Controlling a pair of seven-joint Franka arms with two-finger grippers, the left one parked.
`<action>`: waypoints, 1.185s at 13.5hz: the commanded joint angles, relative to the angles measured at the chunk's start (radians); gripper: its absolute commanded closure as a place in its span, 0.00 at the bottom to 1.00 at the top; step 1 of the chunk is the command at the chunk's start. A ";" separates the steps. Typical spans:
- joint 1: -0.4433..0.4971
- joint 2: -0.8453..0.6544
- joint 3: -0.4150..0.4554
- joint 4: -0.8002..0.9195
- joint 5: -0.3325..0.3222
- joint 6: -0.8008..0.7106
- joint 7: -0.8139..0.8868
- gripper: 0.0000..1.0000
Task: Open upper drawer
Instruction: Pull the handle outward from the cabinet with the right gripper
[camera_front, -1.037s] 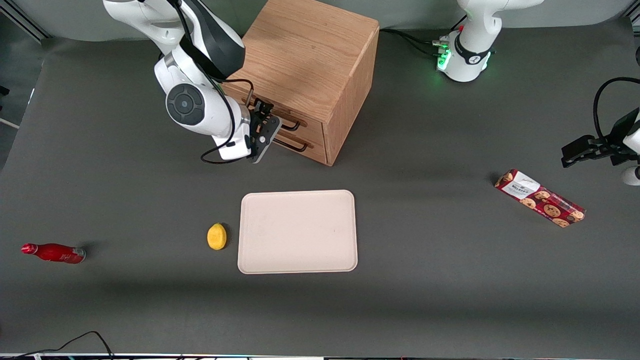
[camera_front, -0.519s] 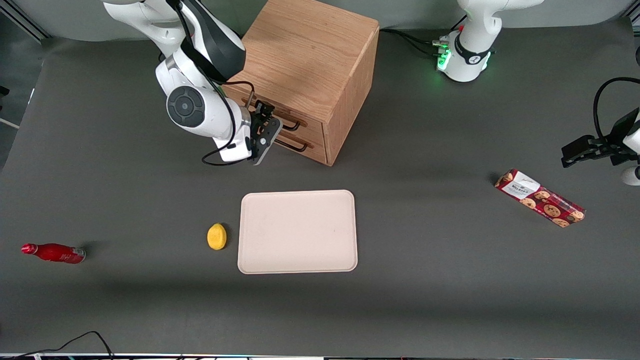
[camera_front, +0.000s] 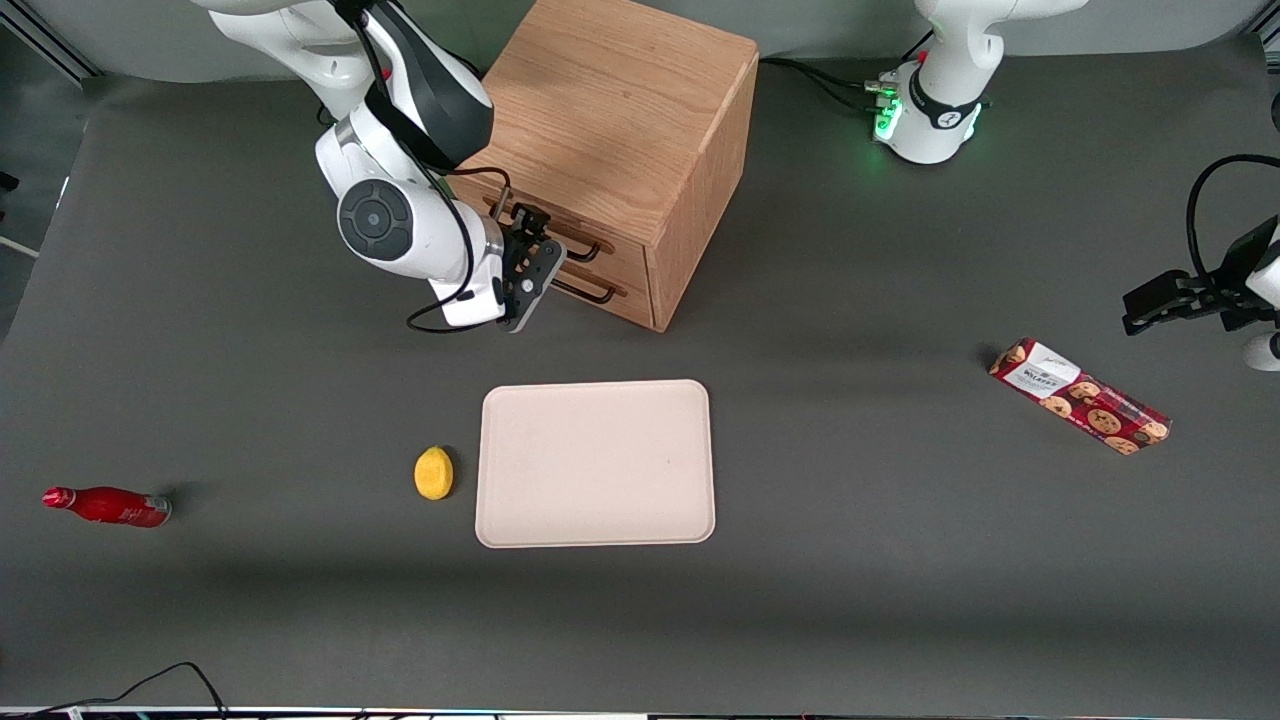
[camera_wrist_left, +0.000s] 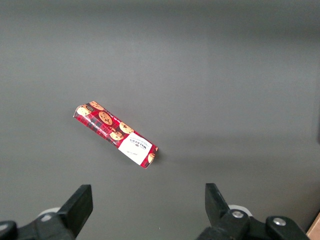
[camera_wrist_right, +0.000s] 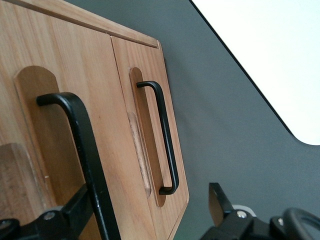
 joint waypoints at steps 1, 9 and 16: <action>-0.009 -0.005 -0.013 -0.008 0.008 0.020 -0.056 0.00; -0.012 0.018 -0.062 0.005 -0.032 0.020 -0.101 0.00; -0.010 0.070 -0.126 0.071 -0.072 0.017 -0.139 0.00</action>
